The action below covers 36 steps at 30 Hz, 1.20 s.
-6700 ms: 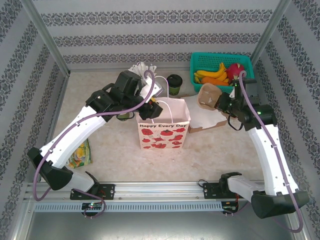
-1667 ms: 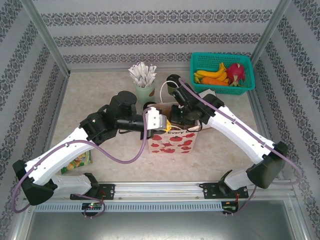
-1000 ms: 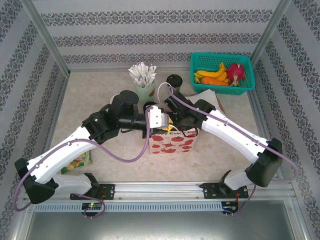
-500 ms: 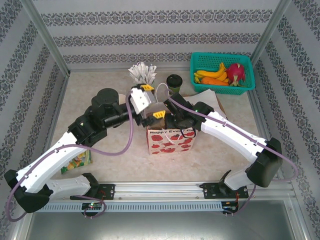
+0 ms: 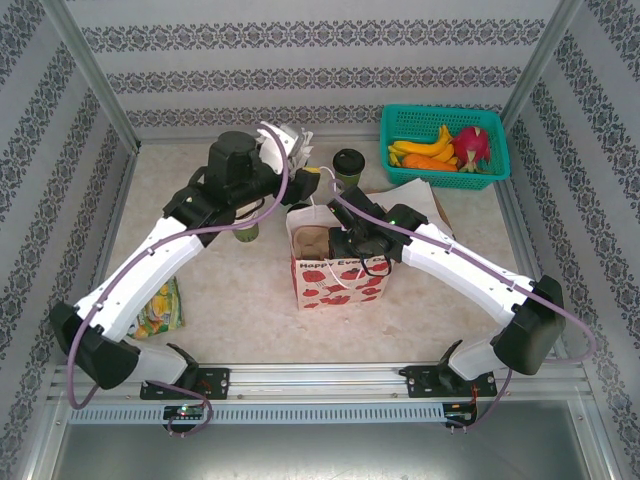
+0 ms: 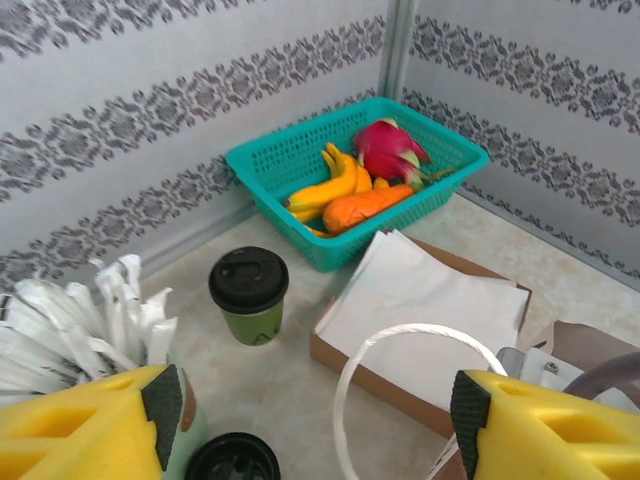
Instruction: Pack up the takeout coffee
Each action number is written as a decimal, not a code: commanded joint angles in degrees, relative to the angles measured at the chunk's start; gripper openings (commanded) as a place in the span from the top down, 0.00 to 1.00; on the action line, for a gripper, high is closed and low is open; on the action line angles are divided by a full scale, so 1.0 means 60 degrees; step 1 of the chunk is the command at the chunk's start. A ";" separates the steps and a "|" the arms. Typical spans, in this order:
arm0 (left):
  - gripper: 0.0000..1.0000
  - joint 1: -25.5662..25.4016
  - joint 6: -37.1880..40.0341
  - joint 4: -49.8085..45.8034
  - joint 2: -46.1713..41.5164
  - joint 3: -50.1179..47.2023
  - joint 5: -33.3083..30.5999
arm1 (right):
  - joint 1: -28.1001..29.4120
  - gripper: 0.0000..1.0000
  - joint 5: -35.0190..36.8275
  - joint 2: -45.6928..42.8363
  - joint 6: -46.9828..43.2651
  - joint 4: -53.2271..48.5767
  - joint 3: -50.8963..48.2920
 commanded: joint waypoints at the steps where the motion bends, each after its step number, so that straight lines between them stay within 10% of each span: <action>1: 0.29 0.0115 -0.0252 -0.0513 0.0397 0.0454 0.0465 | 0.0112 1.00 -0.0096 -0.0118 -0.0188 -0.0099 -0.0110; 11: 0.52 0.0316 -0.0209 -0.0823 0.1725 0.1270 0.1274 | 0.0112 1.00 0.0057 -0.0331 -0.0211 0.0002 -0.0263; 18: 1.00 0.0316 -0.0657 -0.0910 0.2059 0.1609 0.0166 | 0.0112 1.00 0.0010 -0.0512 -0.0397 0.0099 -0.0486; 24: 1.00 0.0323 -0.1588 -0.1165 0.2173 0.1915 -0.1060 | 0.0112 1.00 -0.0211 -0.0494 -0.0597 -0.0073 -0.0638; 36: 1.00 0.0326 -0.1579 -0.0931 0.2156 0.1805 0.0560 | 0.0039 1.00 -0.0975 0.1041 -0.0828 -0.1809 0.0803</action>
